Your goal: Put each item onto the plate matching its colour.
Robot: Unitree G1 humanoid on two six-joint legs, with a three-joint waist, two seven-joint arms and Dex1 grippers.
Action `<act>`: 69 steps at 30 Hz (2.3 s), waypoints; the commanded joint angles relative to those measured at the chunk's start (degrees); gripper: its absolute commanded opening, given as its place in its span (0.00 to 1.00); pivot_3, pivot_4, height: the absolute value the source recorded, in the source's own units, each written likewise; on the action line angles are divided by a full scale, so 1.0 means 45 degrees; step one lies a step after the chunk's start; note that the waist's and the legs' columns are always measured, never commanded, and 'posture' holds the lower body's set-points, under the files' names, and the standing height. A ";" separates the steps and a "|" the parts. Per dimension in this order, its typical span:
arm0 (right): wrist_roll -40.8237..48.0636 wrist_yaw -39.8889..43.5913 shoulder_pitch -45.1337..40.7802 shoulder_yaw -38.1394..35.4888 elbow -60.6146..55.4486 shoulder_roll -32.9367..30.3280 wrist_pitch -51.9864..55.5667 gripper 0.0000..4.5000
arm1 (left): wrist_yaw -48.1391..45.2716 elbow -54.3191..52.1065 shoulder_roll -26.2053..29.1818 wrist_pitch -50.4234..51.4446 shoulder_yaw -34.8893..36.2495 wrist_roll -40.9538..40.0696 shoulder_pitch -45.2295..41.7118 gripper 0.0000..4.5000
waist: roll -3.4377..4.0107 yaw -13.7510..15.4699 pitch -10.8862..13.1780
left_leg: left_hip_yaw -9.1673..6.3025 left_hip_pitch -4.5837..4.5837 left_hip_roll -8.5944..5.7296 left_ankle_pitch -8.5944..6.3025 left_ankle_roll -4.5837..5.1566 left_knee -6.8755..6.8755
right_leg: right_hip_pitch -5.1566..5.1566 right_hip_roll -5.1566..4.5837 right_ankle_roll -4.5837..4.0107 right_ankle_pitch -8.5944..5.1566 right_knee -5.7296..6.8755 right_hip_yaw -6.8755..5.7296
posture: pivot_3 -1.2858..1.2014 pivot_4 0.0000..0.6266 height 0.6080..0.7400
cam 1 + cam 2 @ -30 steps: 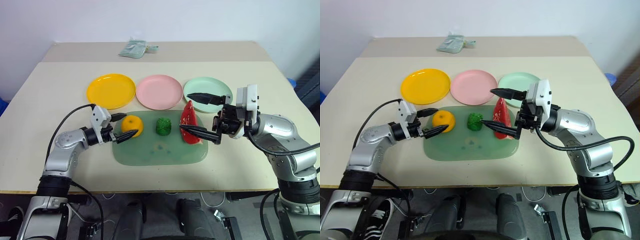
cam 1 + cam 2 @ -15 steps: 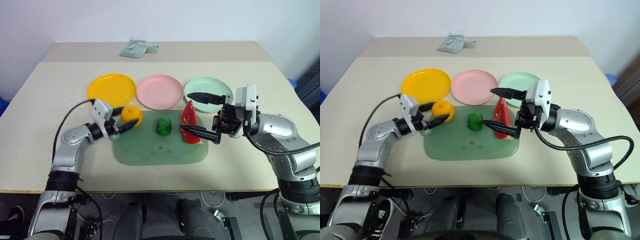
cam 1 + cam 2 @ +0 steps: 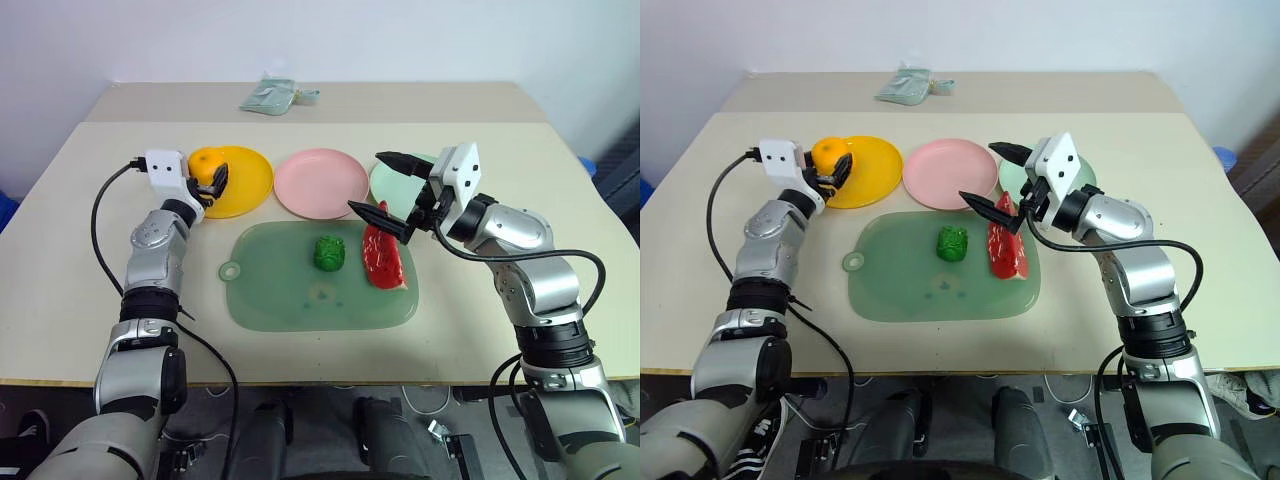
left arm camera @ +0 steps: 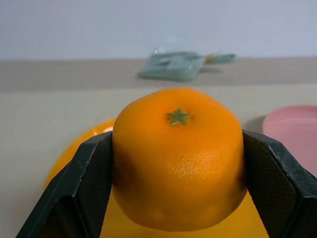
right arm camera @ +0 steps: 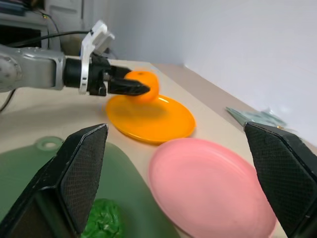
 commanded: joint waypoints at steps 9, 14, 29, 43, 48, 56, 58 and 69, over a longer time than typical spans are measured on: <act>0.0030 0.0130 0.0144 -0.0338 -0.0556 -0.0087 -0.0321 1.00 | -0.0463 0.0589 0.0401 -0.0925 0.0276 0.0015 -0.0519 0.98 | -0.0001 -0.0090 0.0000 | -0.0001 0.0007 0.0002 0.0000 0.0000 -0.0014 | -0.0006 0.0005 -0.0001 0.0000 0.0007 0.0000 | 0.52 0.24 1.00; 0.0274 0.0365 0.0175 -0.0378 -0.0684 -0.0119 -0.0191 1.00 | -0.1340 -0.0746 0.0651 -0.0685 0.0330 -0.0430 -0.0351 0.98 | 0.0000 -0.0075 0.0000 | 0.0000 0.0006 0.0002 0.0000 0.0000 -0.0010 | -0.0006 0.0003 -0.0001 0.0000 0.0008 0.0001 | 0.52 0.24 1.00; 0.1446 0.1239 0.0091 -0.0348 -0.0743 -0.0279 0.1311 1.00 | -0.8701 -0.7259 0.2303 0.2590 -0.0612 -0.3750 0.3128 0.98 | 0.0002 -0.0138 0.0001 | 0.0001 0.0009 0.0009 0.0000 0.0000 -0.0017 | -0.0007 0.0006 -0.0004 -0.0002 0.0008 0.0006 | 0.52 0.24 1.00; -0.0082 0.1144 -0.0651 0.1173 -0.1316 -0.0573 0.1946 1.00 | -1.1901 -0.8763 0.3616 0.3345 -0.0869 -0.4401 0.4944 0.98 | 0.0004 -0.0306 0.0003 | 0.0003 0.0018 0.0017 -0.0001 0.0001 -0.0022 | -0.0011 0.0016 -0.0010 -0.0006 0.0012 0.0005 | 0.52 0.24 1.00; -0.1451 0.0584 -0.1544 0.2816 -0.1475 -0.0024 0.2709 1.00 | -1.2231 -0.8778 0.4058 0.2780 -0.0595 -0.4369 0.5634 0.98 | 0.0005 -0.0367 0.0003 | 0.0000 0.0015 0.0019 -0.0001 0.0001 -0.0032 | -0.0018 0.0011 -0.0016 -0.0008 0.0011 0.0007 | 0.52 0.24 1.00; -0.1643 0.0407 -0.2182 0.2720 -0.0561 0.0438 0.2974 1.00 | -1.1598 -0.9520 0.3857 0.2817 -0.0450 -0.4616 0.6192 0.98 | 0.0005 -0.0128 0.0003 | 0.0002 0.0008 0.0015 -0.0001 0.0001 -0.0014 | -0.0014 0.0004 -0.0013 -0.0007 0.0009 0.0004 | 0.52 0.24 1.00; -0.2255 0.0293 -0.2378 0.3373 -0.0606 0.0384 0.3351 1.00 | -1.1550 -0.9738 0.3917 0.2857 -0.0325 -0.4693 0.6423 0.98 | 0.0005 -0.0142 0.0003 | 0.0004 0.0009 0.0016 -0.0001 0.0001 -0.0017 | -0.0014 0.0003 -0.0014 -0.0007 0.0009 0.0005 | 0.52 0.24 1.00; -0.3898 0.0739 -0.3597 0.5885 -0.0022 0.0314 0.6254 1.00 | -1.1410 -0.9939 0.3836 0.2742 -0.0303 -0.4591 0.6631 0.98 | 0.0006 -0.0125 0.0003 | 0.0002 0.0010 0.0016 -0.0001 0.0001 -0.0019 | -0.0016 0.0006 -0.0015 -0.0008 0.0010 0.0003 | 0.52 0.24 1.00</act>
